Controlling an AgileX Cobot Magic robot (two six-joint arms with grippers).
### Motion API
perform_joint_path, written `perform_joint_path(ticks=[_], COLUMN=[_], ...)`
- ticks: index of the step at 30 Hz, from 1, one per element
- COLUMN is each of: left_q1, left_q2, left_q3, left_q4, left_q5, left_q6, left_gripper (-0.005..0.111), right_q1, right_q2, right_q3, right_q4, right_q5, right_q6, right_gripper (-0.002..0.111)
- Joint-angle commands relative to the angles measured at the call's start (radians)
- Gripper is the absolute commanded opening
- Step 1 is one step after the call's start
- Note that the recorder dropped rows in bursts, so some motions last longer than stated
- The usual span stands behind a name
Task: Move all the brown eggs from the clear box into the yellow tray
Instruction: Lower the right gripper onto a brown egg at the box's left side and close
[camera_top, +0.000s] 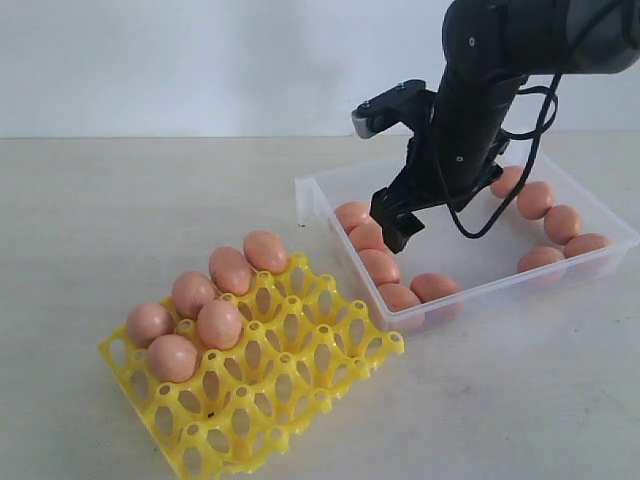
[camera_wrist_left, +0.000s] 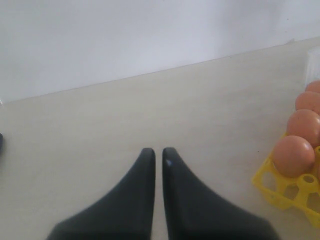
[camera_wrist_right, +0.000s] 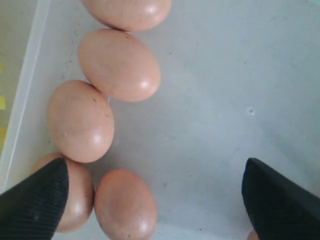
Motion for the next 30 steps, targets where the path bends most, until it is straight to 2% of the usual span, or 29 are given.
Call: perform_joint_path(ticks=[1,21,30], left_q1=[-0.008,-0.008,-0.008], left_q2=[-0.003,-0.003,-0.003], left_q3=[0.003,0.003,0.003], left_q4=[-0.002,-0.002,-0.002], left_q5=[0.000,0.000,0.000], left_q6=[-0.003,-0.003,-0.003], left_gripper=[0.004,0.004,0.004], right_q1=[-0.005,-0.005,-0.005], right_q2=[0.008,0.081,0.113], right_q3=[0.021,0.021,0.021], right_q4=[-0.012,-0.049,0.012], right_q5=[-0.013,0.072,0.094], right_q6=[0.019,-0.016,-0.022], right_gripper=[0.082,0.082,0.082])
